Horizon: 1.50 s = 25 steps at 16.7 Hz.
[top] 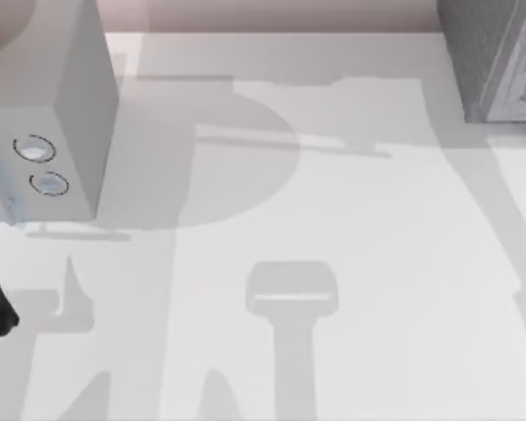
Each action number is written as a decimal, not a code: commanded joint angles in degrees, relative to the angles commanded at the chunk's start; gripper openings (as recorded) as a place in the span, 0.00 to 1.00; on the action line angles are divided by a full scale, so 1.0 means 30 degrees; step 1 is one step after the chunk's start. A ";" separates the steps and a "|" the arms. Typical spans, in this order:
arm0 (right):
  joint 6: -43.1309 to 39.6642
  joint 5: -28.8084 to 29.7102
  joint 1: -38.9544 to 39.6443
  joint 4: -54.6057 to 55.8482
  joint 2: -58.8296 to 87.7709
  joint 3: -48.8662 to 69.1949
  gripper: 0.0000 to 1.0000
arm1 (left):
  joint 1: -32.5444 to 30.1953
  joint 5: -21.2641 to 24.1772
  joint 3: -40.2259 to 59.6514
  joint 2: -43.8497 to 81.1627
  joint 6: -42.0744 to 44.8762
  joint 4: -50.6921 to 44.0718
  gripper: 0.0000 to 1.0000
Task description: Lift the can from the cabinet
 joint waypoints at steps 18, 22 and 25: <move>-0.0003 -0.0465 -0.0511 -0.0238 0.2860 0.3102 0.40 | 0.0000 0.0000 0.0000 0.0000 0.0000 0.0000 1.00; -0.0003 -0.0465 -0.0511 -0.0238 0.2860 0.3102 0.10 | 0.0000 0.0000 0.0000 0.0000 0.0000 0.0000 1.00; -0.0003 -0.0465 -0.0511 -0.0238 0.2860 0.3102 0.00 | 0.0000 0.0000 0.0000 0.0000 0.0000 0.0000 1.00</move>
